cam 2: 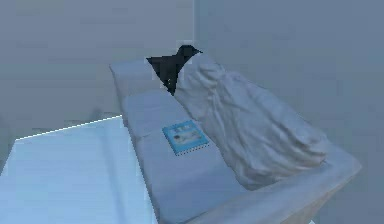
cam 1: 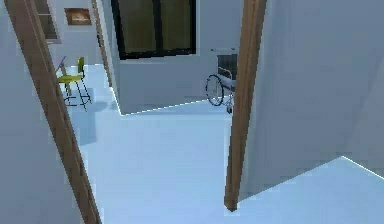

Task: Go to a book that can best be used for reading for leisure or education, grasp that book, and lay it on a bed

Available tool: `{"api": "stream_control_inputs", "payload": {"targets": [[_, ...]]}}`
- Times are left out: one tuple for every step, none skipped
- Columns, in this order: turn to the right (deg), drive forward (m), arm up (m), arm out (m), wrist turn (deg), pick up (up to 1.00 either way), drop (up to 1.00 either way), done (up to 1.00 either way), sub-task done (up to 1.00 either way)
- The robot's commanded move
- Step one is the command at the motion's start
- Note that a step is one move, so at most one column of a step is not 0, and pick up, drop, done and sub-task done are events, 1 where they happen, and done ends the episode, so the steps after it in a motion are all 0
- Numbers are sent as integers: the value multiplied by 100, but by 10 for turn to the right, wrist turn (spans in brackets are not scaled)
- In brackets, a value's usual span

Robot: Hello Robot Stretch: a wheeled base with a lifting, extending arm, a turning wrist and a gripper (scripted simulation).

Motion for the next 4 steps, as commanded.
{"api": "stream_control_inputs", "payload": {"targets": [[0,20,0,0,0,0,0,0,0],[450,0,0,0,0,0,0,0,0],[0,10,0,0,0,0,0,0,0],[180,0,0,0,0,0,0,0,0]]}}
